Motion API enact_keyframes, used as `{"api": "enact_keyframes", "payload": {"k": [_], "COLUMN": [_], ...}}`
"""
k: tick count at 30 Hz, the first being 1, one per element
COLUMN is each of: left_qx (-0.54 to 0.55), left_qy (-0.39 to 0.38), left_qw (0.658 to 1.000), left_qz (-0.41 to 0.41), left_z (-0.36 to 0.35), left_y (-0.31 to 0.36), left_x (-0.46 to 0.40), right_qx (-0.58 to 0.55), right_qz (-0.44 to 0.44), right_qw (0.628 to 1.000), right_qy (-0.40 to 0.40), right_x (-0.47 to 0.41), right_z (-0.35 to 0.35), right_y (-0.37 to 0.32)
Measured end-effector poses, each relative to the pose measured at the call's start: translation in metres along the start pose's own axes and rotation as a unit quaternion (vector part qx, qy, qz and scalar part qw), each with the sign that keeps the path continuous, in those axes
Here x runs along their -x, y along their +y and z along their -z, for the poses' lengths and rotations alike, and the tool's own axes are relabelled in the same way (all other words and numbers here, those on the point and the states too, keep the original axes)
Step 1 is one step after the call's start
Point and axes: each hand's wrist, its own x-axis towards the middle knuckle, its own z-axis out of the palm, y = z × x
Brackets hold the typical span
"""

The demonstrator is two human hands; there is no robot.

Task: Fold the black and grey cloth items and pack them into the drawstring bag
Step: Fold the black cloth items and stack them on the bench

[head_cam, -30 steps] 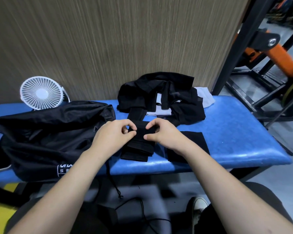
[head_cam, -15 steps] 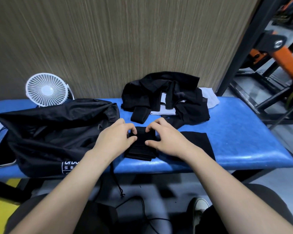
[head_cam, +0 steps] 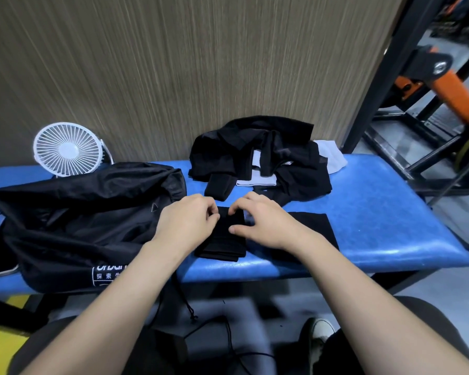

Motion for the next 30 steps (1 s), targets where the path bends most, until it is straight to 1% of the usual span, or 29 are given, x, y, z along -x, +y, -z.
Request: {"api": "enact_keyframes", "payload": {"k": [5, 8, 10, 12, 17, 22, 24, 28, 30], "left_qx": [0.014, -0.003, -0.022, -0.036, -0.043, -0.044, -0.037, 0.018, 0.066], "left_qy": [0.102, 0.125, 0.112, 0.075, 0.005, -0.023, 0.000, 0.131, 0.173], "left_qw": [0.995, 0.992, 0.993, 0.996, 0.998, 0.997, 0.997, 0.991, 0.983], "left_qz": [-0.004, -0.011, -0.006, 0.007, 0.041, 0.063, 0.061, 0.015, -0.012], "left_z": [-0.007, -0.018, -0.023, -0.028, -0.036, -0.037, -0.035, -0.021, -0.013], "left_y": [0.007, 0.006, 0.010, 0.015, 0.019, 0.012, 0.012, 0.014, 0.013], "left_x": [-0.030, -0.052, -0.063, -0.072, -0.083, -0.089, -0.088, -0.081, -0.076], "right_qx": [-0.048, -0.053, -0.032, 0.006, 0.140, 0.143, 0.140, 0.128, 0.122], "right_qz": [-0.028, -0.049, -0.054, -0.050, -0.007, -0.010, -0.011, -0.013, -0.010], "right_qw": [0.997, 0.996, 0.997, 0.998, 0.988, 0.989, 0.989, 0.990, 0.990], "right_qy": [0.058, 0.057, 0.052, 0.049, 0.063, 0.044, 0.047, 0.064, 0.072], "right_x": [-0.013, -0.023, -0.030, -0.038, -0.067, -0.082, -0.082, -0.078, -0.074], "right_z": [0.008, 0.007, 0.005, 0.003, 0.007, 0.002, 0.001, 0.006, 0.008], "right_y": [0.012, 0.016, 0.020, 0.024, 0.030, 0.031, 0.032, 0.030, 0.027]}}
